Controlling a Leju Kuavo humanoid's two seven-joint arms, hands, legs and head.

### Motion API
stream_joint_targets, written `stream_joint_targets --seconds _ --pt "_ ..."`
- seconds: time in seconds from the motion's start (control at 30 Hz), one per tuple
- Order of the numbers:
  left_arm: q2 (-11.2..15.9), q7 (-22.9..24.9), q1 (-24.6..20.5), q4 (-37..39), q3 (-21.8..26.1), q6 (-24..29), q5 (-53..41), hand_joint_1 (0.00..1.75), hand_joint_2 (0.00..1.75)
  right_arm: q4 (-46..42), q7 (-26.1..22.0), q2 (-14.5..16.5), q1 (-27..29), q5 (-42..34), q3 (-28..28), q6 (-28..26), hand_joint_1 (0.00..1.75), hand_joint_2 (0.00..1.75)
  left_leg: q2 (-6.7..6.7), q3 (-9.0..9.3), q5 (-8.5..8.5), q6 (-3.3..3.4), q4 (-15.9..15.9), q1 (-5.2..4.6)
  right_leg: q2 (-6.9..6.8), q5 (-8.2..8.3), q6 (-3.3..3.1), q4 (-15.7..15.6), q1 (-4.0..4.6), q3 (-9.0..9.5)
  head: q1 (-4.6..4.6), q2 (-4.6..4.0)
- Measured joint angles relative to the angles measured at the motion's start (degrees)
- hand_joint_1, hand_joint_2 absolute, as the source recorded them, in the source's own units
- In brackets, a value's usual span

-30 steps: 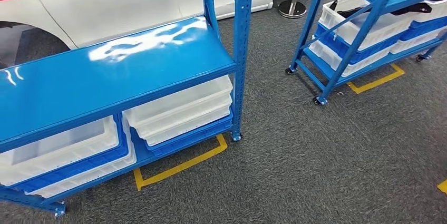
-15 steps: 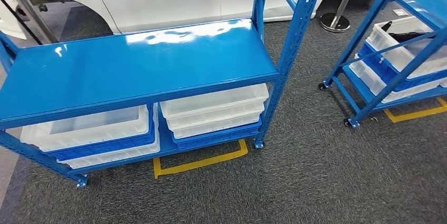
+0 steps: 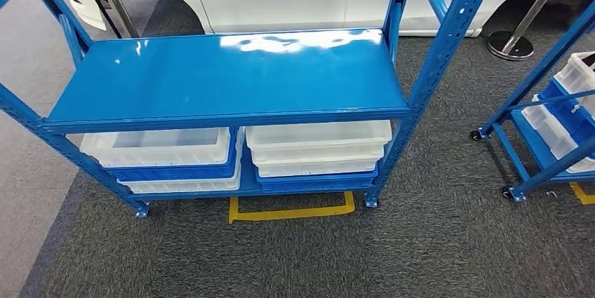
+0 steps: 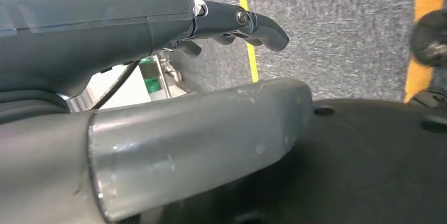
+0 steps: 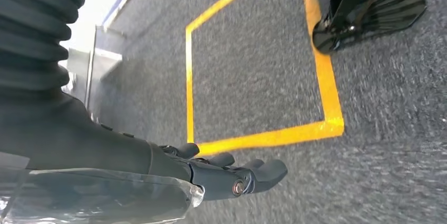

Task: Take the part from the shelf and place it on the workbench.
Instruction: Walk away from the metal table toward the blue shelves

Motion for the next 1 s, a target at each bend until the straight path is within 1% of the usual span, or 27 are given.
stream_joint_targets --seconds 0.03,0.07,0.1,0.13,0.17,0.2,0.23,0.27,0.3,0.33,0.43,0.6,0.73,0.83,0.87,0.9,1.0 --pt "0.0 0.0 0.0 0.0 -0.1 -0.1 0.1 0.07 0.0 0.0 1.0 0.0 -0.2 -0.2 -0.4 -0.1 0.0 0.0 0.27 2.23 1.49 0.27 -4.1 -0.13 -0.17 -0.12 0.21 0.0 0.11 0.16 0.0 0.0" --pt "0.1 0.0 0.0 0.0 -0.1 -0.2 0.2 0.51 0.0 0.0 1.7 0.1 -0.3 -0.3 -0.8 -0.2 0.0 0.0 0.49 3.82 2.39 0.57 -7.2 -0.27 -0.3 -0.22 0.45 0.1 0.2 0.27 0.01 0.0" --pt "0.1 0.0 0.0 0.0 -0.2 -0.3 0.4 0.95 0.0 0.0 2.1 0.1 -0.4 -0.4 -1.1 -0.3 0.0 0.0 0.66 4.68 2.7 0.72 -8.8 -0.36 -0.4 -0.38 0.63 0.2 0.37 0.29 0.02 0.0" --pt "0.1 0.0 0.0 0.0 -0.2 -0.3 0.4 1.38 0.0 0.1 2.3 0.1 -0.4 -0.4 -1.3 -0.3 0.03 0.0 0.67 4.81 2.6 0.68 -9.1 -0.43 -0.42 -0.44 0.61 0.3 0.5 0.26 0.02 0.0" --pt "0.1 -0.1 0.0 0.0 -0.2 -0.3 0.5 1.75 0.0 0.1 2.4 0.1 -0.5 -0.5 -1.6 -0.3 0.36 0.0 0.63 4.85 2.7 0.64 -9.2 -0.45 -0.41 -0.44 0.56 0.3 0.48 0.26 0.02 0.0" --pt "0.1 -0.3 0.1 0.0 -0.3 -0.3 0.5 1.75 0.0 0.1 2.5 0.1 -0.5 -0.5 -1.8 -0.2 0.75 0.0 0.61 4.91 2.73 0.59 -9.2 -0.5 -0.37 -0.44 0.5 0.3 0.46 0.28 0.02 0.0" --pt "0.1 -0.6 0.1 0.0 -0.3 -0.4 0.6 1.75 0.0 0.2 2.4 0.1 -0.5 -0.7 -2.0 -0.1 1.18 0.0 0.61 4.91 2.66 0.67 -9.2 -0.6 -0.32 -0.33 0.47 0.2 0.35 0.31 0.02 0.0" --pt "0.1 -1.0 0.2 0.0 -0.4 -0.4 0.7 1.75 0.0 0.3 2.4 0.1 -0.5 -0.8 -2.1 0.1 1.58 0.0 0.61 4.9 2.62 0.81 -9.2 -0.69 -0.3 -0.29 0.62 0.1 0.28 0.35 0.02 0.0" --pt "0.1 -1.4 0.1 0.0 -0.5 -0.4 0.8 1.75 0.0 0.4 2.3 0.1 -0.5 -0.9 -2.2 0.2 1.67 0.0 0.62 4.91 2.58 0.93 -9.2 -0.73 -0.28 -0.26 0.73 0.0 0.23 0.39 0.01 0.0" --pt "0.1 -1.7 0.1 0.0 -0.5 -0.4 1.0 1.75 0.0 0.5 2.2 0.1 -0.5 -1.0 -2.3 0.3 1.7 0.0 0.62 4.91 2.54 1.03 -9.2 -0.75 -0.27 -0.22 0.82 -0.1 0.22 0.44 0.02 0.0" --pt "0.2 -2.2 0.2 0.0 -0.5 -0.3 1.2 1.75 0.0 0.6 1.7 0.2 -0.5 -1.2 -2.7 0.5 1.69 0.0 0.63 4.93 2.47 1.23 -9.2 -0.76 -0.24 -0.13 1.08 -0.3 0.2 0.57 0.02 0.0" --pt "0.5 -2.5 0.5 0.0 -0.7 -0.1 1.3 1.75 0.0 0.6 1.4 0.2 -0.5 -1.2 -3.1 0.5 1.69 0.0 0.63 4.92 2.44 1.34 -9.1 -0.79 -0.22 -0.09 1.31 -0.5 0.16 0.59 0.01 0.0" --pt "0.6 -2.7 0.6 0.0 -1.1 -0.1 1.5 1.75 0.0 0.6 1.3 0.2 -0.5 -1.3 -3.3 0.4 1.69 0.0 0.63 4.92 2.44 1.36 -9.1 -0.79 -0.22 -0.12 1.62 -0.5 0.15 0.59 0.01 0.0" --pt "0.6 -2.8 0.5 0.0 -1.3 -0.2 1.6 1.75 0.0 0.6 1.3 0.2 -0.5 -1.3 -3.4 0.4 1.74 0.0 0.63 4.93 2.44 1.36 -9.1 -0.79 -0.22 -0.12 1.62 -0.4 0.2 0.59 0.01 0.0" --pt "0.6 -2.8 0.5 0.0 -1.3 -0.2 1.6 1.75 0.0 0.6 1.3 0.2 -0.5 -1.3 -3.4 0.3 1.73 0.0 0.63 4.93 2.45 1.36 -9.1 -0.79 -0.22 -0.12 1.62 -0.4 0.22 0.59 0.01 0.0" --pt "0.5 -2.8 0.4 0.0 -1.4 -0.3 1.6 1.62 0.0 0.6 1.3 0.2 -0.5 -1.3 -3.4 0.3 1.4 0.0 0.63 4.93 2.45 1.36 -9.1 -0.78 -0.22 -0.12 1.62 -0.4 0.25 0.59 0.01 0.0" --pt "0.5 -2.7 0.3 0.0 -1.4 0.2 1.5 0.31 0.0 0.6 1.4 0.2 -0.6 -1.4 -3.5 0.0 0.11 0.0 0.63 4.93 2.45 1.35 -9.1 -0.78 -0.22 -0.13 1.62 -0.4 0.28 0.59 0.01 0.0"
